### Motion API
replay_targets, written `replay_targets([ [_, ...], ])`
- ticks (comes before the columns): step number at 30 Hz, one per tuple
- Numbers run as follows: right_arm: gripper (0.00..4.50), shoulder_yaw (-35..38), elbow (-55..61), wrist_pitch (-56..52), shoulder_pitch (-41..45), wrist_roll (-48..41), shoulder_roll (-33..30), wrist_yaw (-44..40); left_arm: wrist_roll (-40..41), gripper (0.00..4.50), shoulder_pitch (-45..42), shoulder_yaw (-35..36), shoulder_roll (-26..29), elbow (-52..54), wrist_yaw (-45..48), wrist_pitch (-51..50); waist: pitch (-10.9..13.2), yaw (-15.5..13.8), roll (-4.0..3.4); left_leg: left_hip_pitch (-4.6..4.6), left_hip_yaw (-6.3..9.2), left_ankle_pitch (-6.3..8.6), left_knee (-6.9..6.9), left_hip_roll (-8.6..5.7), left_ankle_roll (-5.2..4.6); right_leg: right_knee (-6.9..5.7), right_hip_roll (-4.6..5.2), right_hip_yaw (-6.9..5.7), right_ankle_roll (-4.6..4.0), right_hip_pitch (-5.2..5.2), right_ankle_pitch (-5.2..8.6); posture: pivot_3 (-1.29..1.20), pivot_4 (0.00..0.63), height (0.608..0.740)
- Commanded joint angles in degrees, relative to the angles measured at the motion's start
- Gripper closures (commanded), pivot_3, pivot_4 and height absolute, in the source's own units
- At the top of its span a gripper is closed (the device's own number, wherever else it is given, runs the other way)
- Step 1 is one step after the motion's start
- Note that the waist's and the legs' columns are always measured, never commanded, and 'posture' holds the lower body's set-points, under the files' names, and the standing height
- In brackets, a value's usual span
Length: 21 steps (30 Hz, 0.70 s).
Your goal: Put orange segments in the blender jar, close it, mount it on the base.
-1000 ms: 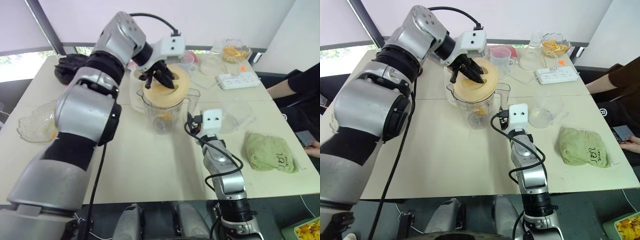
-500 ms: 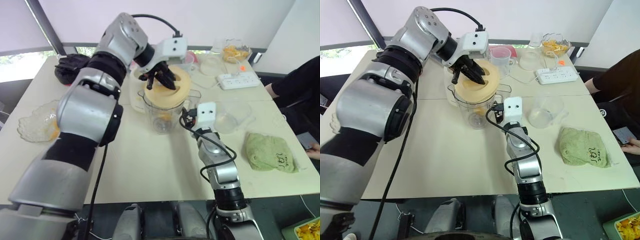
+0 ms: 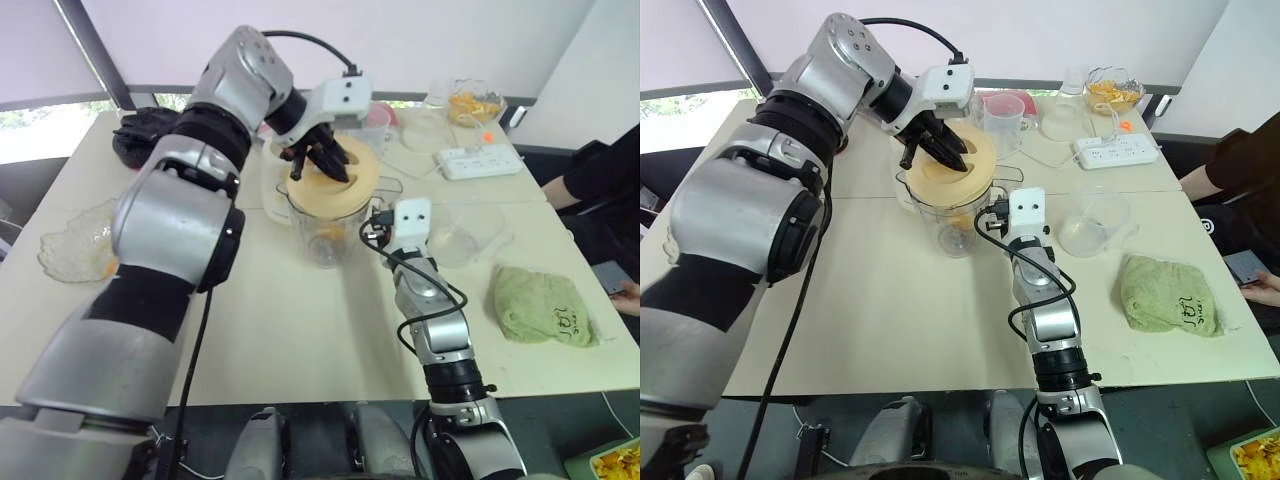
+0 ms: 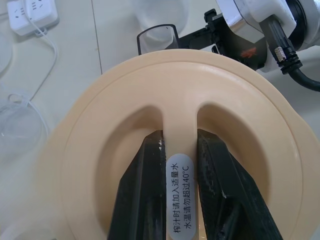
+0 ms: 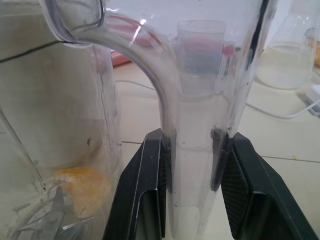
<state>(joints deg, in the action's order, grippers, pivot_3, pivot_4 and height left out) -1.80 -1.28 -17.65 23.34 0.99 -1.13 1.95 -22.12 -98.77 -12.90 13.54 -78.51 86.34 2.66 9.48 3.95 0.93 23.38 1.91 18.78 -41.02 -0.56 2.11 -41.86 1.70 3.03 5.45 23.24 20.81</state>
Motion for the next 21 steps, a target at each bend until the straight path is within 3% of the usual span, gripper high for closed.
replay_targets([
  [1,3.62,1.0,1.3,1.7,1.6,0.2,0.1,0.7,-2.2,4.22,0.8,-2.2,0.3,-0.3,-0.4,-0.2,0.0,0.0,0.00,0.00,0.00,0.00,0.00,0.00,0.00,-0.02,0.00,0.00,0.00,0.01,0.00,0.00,0.150,0.740],
  [13,3.62,-0.3,5.0,0.0,-1.1,0.6,0.6,0.8,-6.1,4.22,4.3,-7.0,-1.4,-0.7,-4.1,0.0,-0.2,-0.1,-0.18,-0.14,0.02,0.02,-0.01,0.00,-0.05,-0.13,-0.01,0.01,0.00,-0.10,0.00,0.00,0.150,0.740],
  [21,3.62,-0.7,10.4,-4.4,-4.8,0.7,-0.9,-0.4,-2.2,4.22,5.0,-4.2,-4.0,-0.9,-1.5,-6.4,-0.3,-1.1,-0.35,-0.98,0.05,0.20,0.11,-0.01,-0.37,0.22,-0.06,0.00,0.00,-1.11,0.01,0.00,0.150,0.740],
])
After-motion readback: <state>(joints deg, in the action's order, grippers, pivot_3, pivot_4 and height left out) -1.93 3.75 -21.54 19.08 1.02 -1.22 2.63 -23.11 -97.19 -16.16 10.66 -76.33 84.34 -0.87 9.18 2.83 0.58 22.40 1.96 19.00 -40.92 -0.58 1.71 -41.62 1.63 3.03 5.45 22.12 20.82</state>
